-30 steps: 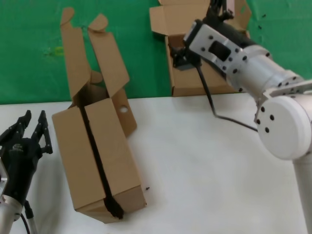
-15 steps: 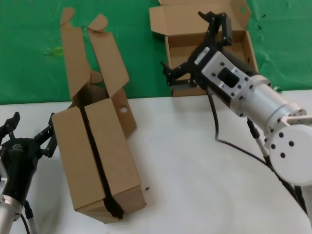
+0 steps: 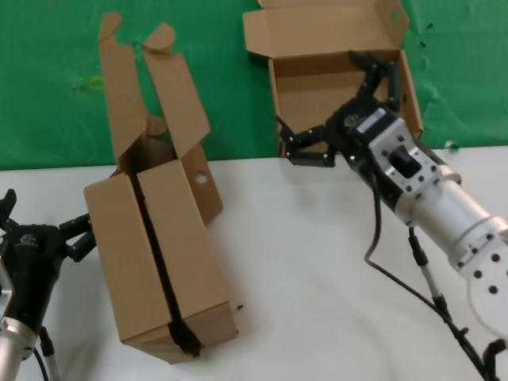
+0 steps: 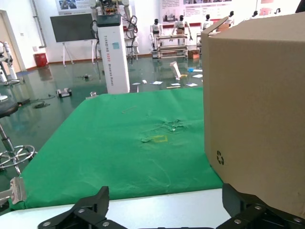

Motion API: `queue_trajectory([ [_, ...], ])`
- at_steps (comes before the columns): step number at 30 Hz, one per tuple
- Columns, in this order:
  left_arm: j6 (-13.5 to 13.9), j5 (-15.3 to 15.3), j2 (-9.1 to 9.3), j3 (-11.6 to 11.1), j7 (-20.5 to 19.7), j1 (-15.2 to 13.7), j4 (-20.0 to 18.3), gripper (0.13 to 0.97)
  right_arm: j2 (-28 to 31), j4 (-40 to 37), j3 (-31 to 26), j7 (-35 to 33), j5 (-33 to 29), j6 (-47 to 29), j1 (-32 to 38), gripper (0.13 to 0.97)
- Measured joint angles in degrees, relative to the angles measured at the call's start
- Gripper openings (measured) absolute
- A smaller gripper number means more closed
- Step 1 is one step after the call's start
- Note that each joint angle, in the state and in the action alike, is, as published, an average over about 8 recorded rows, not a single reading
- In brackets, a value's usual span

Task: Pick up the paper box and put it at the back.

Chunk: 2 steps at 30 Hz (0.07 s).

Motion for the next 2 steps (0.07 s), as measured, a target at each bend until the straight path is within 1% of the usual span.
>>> queue_trajectory([
  [2, 0.00, 0.00, 0.00, 0.00, 0.00, 0.00, 0.00, 0.727, 0.23, -0.14, 0.11, -0.47, 1.34, 0.71, -0.55, 0.966],
])
